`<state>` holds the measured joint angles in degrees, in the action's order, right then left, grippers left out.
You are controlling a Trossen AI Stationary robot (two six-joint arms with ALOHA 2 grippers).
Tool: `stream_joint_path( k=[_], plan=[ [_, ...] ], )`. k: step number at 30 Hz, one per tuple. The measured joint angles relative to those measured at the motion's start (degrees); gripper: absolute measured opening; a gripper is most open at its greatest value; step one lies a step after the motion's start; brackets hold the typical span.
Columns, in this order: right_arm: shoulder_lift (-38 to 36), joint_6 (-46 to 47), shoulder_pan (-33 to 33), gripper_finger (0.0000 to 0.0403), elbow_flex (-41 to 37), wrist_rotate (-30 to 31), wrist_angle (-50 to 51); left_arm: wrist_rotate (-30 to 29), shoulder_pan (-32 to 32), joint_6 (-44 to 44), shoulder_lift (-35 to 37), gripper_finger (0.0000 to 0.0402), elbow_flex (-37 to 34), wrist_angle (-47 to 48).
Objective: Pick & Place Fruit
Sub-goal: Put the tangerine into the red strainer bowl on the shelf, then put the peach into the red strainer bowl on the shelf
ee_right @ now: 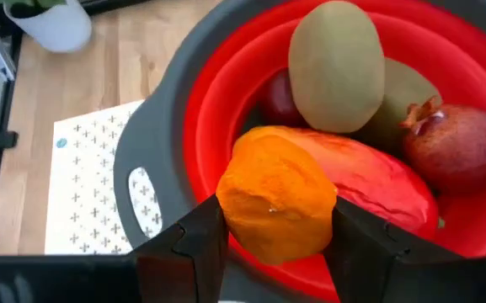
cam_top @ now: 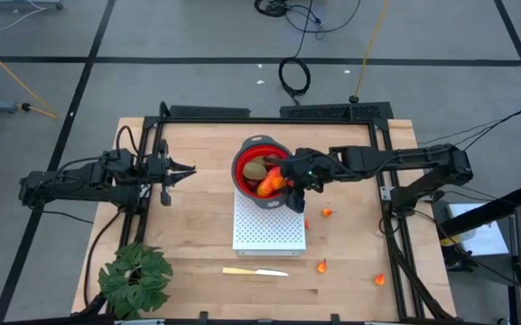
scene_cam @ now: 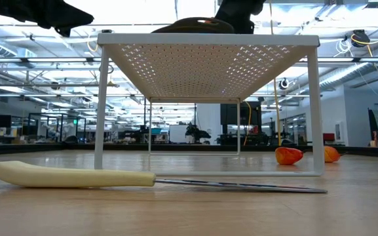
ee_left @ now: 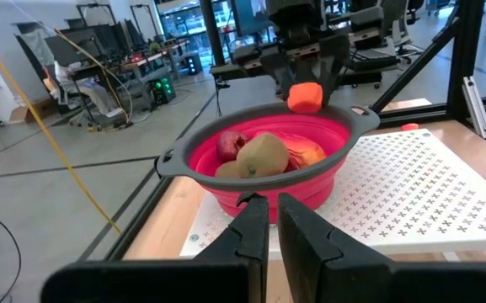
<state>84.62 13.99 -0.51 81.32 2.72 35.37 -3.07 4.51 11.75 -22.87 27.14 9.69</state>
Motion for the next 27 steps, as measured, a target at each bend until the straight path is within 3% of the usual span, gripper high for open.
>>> stream_joint_path(
  k=[9,20,27],
  plan=[
    [0.0,0.2,0.0,0.0162,0.0,0.5,0.1,0.0,0.0,0.0,0.0,0.0031,0.0,0.0],
    [0.0,0.2,0.0,0.0204,0.0,3.3,0.1,0.0,0.0,0.0,0.0,0.0031,0.0,0.0],
    [0.0,-0.2,0.0,0.0211,0.0,3.3,0.1,0.0,0.0,0.0,0.0,0.0031,0.0,0.0]
  ],
)
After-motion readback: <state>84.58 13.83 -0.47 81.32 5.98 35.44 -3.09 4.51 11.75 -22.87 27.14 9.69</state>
